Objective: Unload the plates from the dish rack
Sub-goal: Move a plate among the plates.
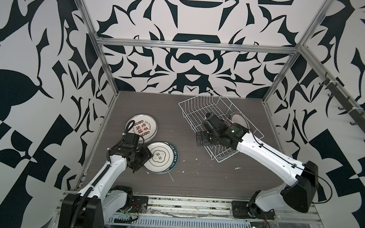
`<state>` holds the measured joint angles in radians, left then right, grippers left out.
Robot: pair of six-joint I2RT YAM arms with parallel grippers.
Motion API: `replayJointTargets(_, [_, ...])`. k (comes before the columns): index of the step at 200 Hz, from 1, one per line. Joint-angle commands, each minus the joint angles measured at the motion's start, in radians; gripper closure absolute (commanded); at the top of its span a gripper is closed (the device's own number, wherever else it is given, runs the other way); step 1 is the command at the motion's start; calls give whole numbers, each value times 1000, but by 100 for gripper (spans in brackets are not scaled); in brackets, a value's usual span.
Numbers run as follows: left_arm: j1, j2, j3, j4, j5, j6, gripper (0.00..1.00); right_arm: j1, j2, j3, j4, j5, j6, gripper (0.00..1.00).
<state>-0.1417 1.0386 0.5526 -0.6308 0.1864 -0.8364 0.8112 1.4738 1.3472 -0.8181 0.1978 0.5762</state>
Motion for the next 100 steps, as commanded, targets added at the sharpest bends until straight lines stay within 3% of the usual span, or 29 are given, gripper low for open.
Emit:
replayJointTargets(1, [-2,29,48,-69,-35,14,26,-7,-33,-6,10,6,-6,0])
replayJointTargets(100, [-34,152,140,-72,-45,36,19,-25,-34,-11,10,6,-18,0])
